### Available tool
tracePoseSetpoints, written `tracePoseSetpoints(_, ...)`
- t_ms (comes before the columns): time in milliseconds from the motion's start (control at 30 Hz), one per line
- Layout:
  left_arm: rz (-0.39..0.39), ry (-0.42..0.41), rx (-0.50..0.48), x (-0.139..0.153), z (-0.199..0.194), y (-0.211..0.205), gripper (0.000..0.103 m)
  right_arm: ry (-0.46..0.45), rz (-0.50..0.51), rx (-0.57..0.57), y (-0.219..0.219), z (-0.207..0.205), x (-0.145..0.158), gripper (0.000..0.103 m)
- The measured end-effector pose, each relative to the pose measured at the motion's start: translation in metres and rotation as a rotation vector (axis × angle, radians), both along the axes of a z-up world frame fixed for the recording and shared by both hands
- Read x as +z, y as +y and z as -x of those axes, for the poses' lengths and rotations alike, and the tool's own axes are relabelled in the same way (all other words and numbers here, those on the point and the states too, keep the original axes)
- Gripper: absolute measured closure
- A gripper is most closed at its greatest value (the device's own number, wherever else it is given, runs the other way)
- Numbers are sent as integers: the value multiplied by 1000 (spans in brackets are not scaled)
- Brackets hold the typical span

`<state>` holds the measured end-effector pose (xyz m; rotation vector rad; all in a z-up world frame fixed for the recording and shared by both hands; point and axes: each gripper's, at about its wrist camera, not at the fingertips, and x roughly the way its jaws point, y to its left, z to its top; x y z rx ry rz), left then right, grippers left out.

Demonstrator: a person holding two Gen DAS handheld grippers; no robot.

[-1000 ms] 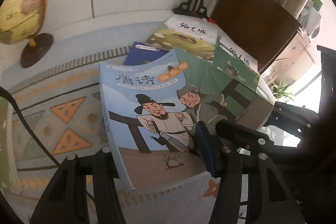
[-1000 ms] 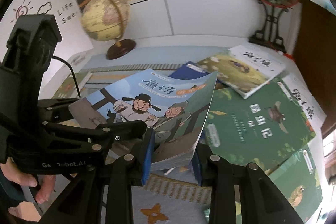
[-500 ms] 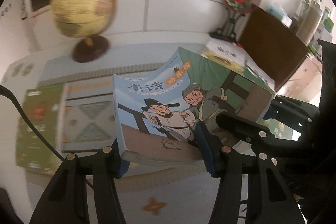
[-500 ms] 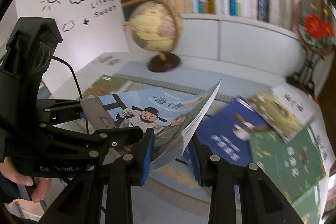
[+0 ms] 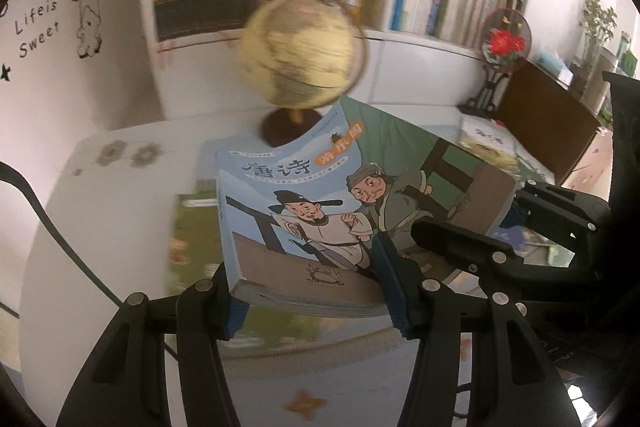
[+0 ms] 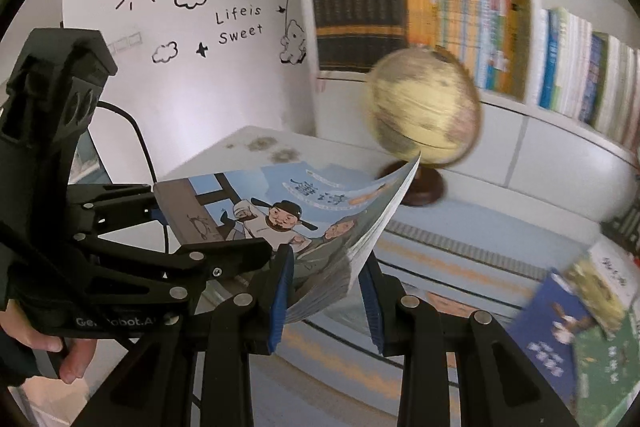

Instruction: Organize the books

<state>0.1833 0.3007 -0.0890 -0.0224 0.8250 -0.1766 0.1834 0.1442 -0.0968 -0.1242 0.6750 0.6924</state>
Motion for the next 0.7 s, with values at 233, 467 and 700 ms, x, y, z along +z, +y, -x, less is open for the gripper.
tracePoseSetpoints(233,75,40,8,-51,-22,64,51,70,13,-28,69,-19,-39,71)
tracePoseSetpoints(467,169,121,36,-98,-21,92,51,188,60,-71,94,-31,-88,69)
tracePoseSetpoints(700,245,177,77,-123,-24,113,51,297,66,-81,105,-31,-118,69)
